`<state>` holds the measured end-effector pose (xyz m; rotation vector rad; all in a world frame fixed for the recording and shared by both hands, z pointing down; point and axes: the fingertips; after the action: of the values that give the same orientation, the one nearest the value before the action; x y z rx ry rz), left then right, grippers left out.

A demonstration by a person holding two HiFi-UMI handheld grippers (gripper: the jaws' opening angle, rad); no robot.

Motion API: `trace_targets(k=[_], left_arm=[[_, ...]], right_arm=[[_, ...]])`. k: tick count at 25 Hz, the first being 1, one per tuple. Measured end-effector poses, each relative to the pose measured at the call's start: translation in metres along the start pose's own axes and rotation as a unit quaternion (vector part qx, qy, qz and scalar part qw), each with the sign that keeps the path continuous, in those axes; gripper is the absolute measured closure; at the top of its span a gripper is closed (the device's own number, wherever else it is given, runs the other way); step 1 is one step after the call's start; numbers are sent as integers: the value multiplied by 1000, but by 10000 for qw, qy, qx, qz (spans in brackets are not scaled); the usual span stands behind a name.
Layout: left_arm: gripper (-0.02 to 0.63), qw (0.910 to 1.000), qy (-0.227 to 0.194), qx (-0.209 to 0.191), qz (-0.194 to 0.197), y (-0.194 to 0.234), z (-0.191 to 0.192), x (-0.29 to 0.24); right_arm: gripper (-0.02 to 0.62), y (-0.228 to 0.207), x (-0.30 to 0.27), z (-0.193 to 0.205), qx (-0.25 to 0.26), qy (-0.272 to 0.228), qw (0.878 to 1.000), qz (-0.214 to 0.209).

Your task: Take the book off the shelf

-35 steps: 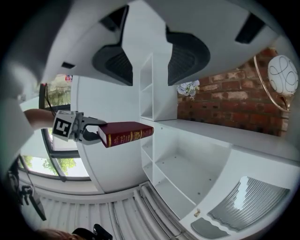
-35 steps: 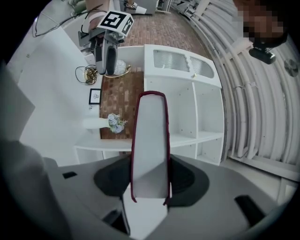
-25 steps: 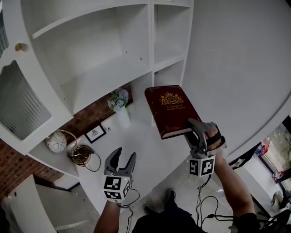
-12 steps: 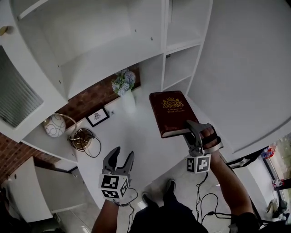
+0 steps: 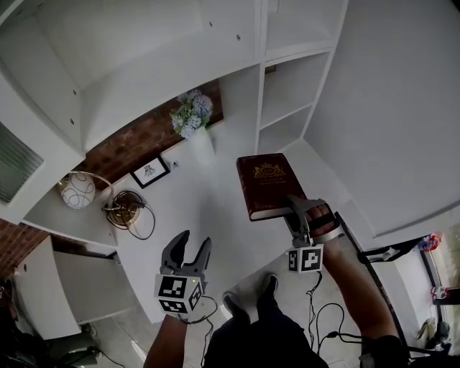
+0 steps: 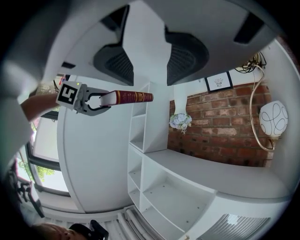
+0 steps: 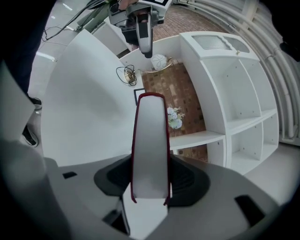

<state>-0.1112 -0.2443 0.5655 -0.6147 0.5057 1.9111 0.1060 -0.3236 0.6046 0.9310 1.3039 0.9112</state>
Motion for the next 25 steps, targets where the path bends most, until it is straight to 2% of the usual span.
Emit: trace_targets(k=[8, 14, 19, 25], left_arm=[[385, 9995, 273, 140, -73, 1, 22, -17], [385, 9991, 337, 250, -114, 4, 29, -23], [385, 9985, 422, 329, -89, 0, 38, -26], [385, 9977, 495, 444, -136, 4, 52, -26]], right_arm=[[377, 47, -27, 1, 42, 49, 9987, -506], [377, 74, -39, -9, 42, -29, 9974, -715], [377, 88, -45, -14, 92, 4, 9969, -778], [373, 96, -48, -20, 174, 28, 9977, -660]])
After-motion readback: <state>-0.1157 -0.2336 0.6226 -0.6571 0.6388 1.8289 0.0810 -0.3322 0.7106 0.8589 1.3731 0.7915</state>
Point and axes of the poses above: the fingertips, and each gripper's own axes: x backward along the fingers, y to its left, z out of its underside, and after that the axes turned 15 degrees about y, right-handed
